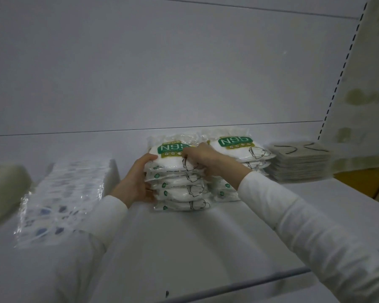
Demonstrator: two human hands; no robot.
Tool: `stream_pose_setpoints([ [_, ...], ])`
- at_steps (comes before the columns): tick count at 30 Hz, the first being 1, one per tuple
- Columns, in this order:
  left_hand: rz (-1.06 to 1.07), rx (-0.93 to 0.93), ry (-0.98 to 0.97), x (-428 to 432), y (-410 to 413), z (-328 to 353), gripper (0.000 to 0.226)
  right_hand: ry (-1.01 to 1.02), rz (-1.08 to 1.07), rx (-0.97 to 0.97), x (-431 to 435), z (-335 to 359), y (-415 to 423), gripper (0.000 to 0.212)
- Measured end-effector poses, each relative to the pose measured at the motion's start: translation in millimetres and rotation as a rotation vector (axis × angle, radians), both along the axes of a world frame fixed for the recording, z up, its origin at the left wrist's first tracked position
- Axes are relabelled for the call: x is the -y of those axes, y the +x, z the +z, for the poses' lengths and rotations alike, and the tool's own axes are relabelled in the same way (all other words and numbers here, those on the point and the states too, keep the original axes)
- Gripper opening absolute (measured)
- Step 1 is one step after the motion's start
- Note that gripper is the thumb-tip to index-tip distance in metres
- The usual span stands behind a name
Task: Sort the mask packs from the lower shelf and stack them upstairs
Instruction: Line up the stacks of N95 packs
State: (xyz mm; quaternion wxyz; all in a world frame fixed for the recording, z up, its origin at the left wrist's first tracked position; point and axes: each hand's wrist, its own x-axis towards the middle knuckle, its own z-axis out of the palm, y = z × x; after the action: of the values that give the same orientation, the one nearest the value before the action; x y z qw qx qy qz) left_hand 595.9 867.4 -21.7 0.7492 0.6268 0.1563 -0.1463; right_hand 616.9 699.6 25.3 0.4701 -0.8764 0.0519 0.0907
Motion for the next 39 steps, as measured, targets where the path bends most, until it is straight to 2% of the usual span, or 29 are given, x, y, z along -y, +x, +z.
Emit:
stream_pose_setpoints([
  [2, 0.023, 0.029, 0.03, -6.1, 1.8, 0.8, 0.042, 0.078, -0.021, -0.022, -2.7, -0.6, -1.6, 0.038],
  [5, 0.057, 0.055, 0.075, -16.3, 2.4, 5.2, 0.038, 0.237, -0.027, -0.089, -8.0, -5.0, 1.3, 0.066],
  [8, 0.047, 0.043, 0.136, -23.3, 1.8, 3.6, 0.041, 0.304, 0.005, -0.126, -11.9, -9.1, 0.9, 0.069],
  [11, 0.025, 0.0, 0.115, -27.8, 3.2, 1.1, 0.043, 0.305, -0.02, -0.176, -7.1, -16.7, 5.0, 0.081],
  [12, 0.025, -0.011, 0.09, -27.8, 3.7, 1.1, 0.042, 0.309, -0.009, -0.213, -4.9, -18.8, 4.6, 0.079],
  [15, 0.027, 0.004, 0.037, -21.7, 1.5, -2.0, 0.045, 0.353, 0.053, -0.271, -3.4, -26.4, 0.1, 0.053],
  [16, 0.046, 0.037, 0.018, -18.7, 1.2, -6.4, 0.047, 0.376, 0.069, -0.263, -5.3, -29.0, -0.6, 0.052],
  [18, 0.062, 0.168, -0.029, -15.3, -0.1, -14.0, 0.053, 0.41, 0.075, -0.195, -8.3, -35.4, -1.3, 0.076],
  [20, 0.049, 0.33, -0.073, -17.9, -0.5, -17.6, 0.084, 0.52, 0.056, -0.045, -9.2, -45.2, 3.9, 0.106],
  [22, 0.054, 0.526, -0.107, -24.1, 1.1, -17.8, 0.104, 0.645, 0.063, 0.16, -4.5, -51.1, 3.8, 0.111],
  [24, 0.024, 0.715, -0.101, -27.7, 1.7, -15.8, 0.108, 0.694, 0.162, 0.319, 4.6, -59.1, 2.8, 0.113],
  [26, -0.072, 0.799, -0.075, -30.0, -0.7, -17.9, 0.117, 0.657, 0.281, 0.318, 12.8, -72.8, 5.3, 0.135],
  [29, -0.237, 0.681, 0.023, -34.3, -4.5, -32.6, 0.128, 0.56, 0.354, 0.174, 19.8, -93.5, 7.3, 0.163],
  [32, -0.286, 0.567, 0.081, -36.8, -7.2, -48.8, 0.139, 0.67, 0.405, 0.136, 22.3, -104.2, 7.4, 0.16],
  [34, -0.222, 0.55, 0.01, -38.6, -7.4, -53.9, 0.139, 0.733, 0.444, 0.138, 19.1, -102.1, 6.6, 0.144],
  [39, -0.068, 0.501, -0.131, -37.8, -3.4, -59.6, 0.151, 0.733, 0.449, 0.155, 14.0, -100.8, 12.0, 0.107],
])
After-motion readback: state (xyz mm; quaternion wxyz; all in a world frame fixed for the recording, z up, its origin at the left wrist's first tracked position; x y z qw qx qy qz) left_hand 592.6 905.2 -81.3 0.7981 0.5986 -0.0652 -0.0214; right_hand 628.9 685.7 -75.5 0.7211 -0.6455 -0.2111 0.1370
